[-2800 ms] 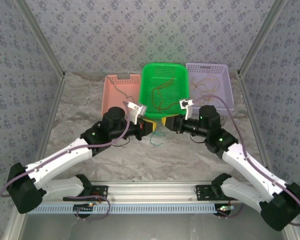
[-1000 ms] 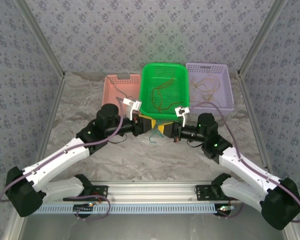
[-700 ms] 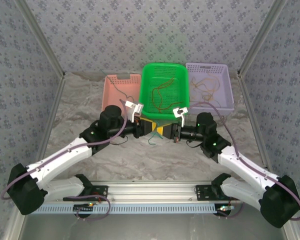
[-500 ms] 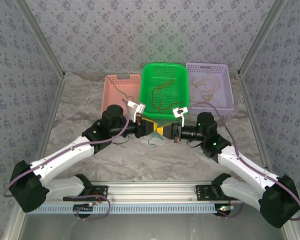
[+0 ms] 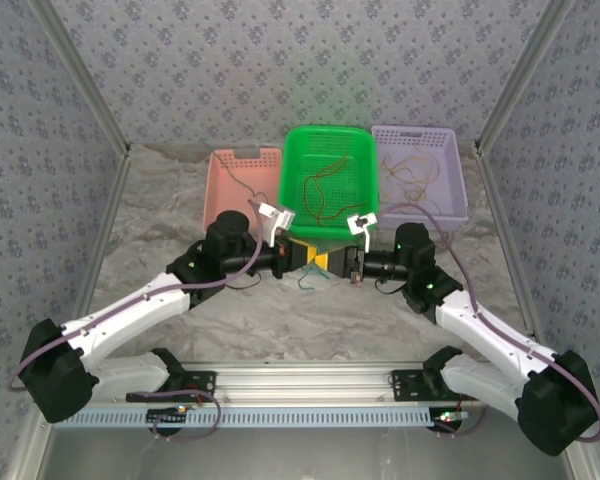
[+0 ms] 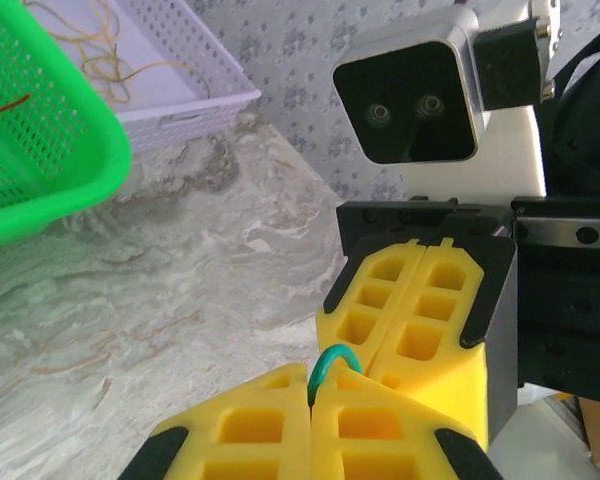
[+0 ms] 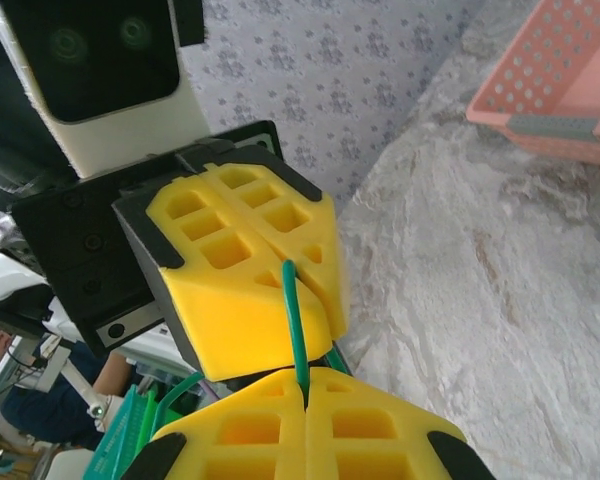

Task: Untangle the cables

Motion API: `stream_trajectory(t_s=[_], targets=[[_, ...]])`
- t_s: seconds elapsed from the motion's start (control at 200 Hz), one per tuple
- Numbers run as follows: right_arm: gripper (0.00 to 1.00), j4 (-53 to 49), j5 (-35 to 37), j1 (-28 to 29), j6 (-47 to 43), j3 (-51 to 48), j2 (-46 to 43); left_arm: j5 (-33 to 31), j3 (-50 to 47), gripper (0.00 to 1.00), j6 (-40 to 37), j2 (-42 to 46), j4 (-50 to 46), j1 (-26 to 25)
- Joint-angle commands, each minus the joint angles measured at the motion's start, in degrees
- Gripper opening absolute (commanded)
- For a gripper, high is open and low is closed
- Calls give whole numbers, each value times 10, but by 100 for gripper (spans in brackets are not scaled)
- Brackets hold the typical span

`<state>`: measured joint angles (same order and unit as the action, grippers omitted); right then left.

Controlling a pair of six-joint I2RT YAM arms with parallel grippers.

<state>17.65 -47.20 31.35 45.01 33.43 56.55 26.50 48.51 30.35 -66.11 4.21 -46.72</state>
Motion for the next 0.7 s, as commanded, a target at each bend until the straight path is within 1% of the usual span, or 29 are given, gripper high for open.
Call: stream_trajectory(t_s=[0.0,0.07,0.14,0.255,0.32,0.38,0.505,0.595,0.62,0.64,0.67,0.695], targets=[[0,-116,-9,-11,-65,58,-17,-55,70,0,-100,10,-156,-28],[0,-208,-6,-14,-120,88,-16,-101,111,0,-154,1,-250,-43],[0,-318,4,-9,-178,124,2,-129,147,0,-197,-14,-315,-56],[0,-426,44,-2,-243,166,22,-184,202,0,-257,-44,-405,-80],[0,-458,66,-1,-263,178,25,-232,234,0,-287,-65,-462,-95],[0,-483,87,1,-278,185,27,-261,259,0,-304,-85,-497,-103],[0,-501,132,11,-293,190,27,-289,295,0,-330,-121,-540,-119],[0,-479,156,21,-286,179,20,-303,314,0,-332,-140,-549,-130],[0,-469,158,23,-280,175,18,-312,315,7,-327,-140,-544,-132],[0,-460,159,25,-276,170,15,-319,313,17,-320,-139,-538,-133],[0,-445,162,25,-268,163,11,-330,309,38,-306,-131,-525,-133],[0,-434,163,25,-260,157,7,-343,303,50,-291,-123,-510,-133]])
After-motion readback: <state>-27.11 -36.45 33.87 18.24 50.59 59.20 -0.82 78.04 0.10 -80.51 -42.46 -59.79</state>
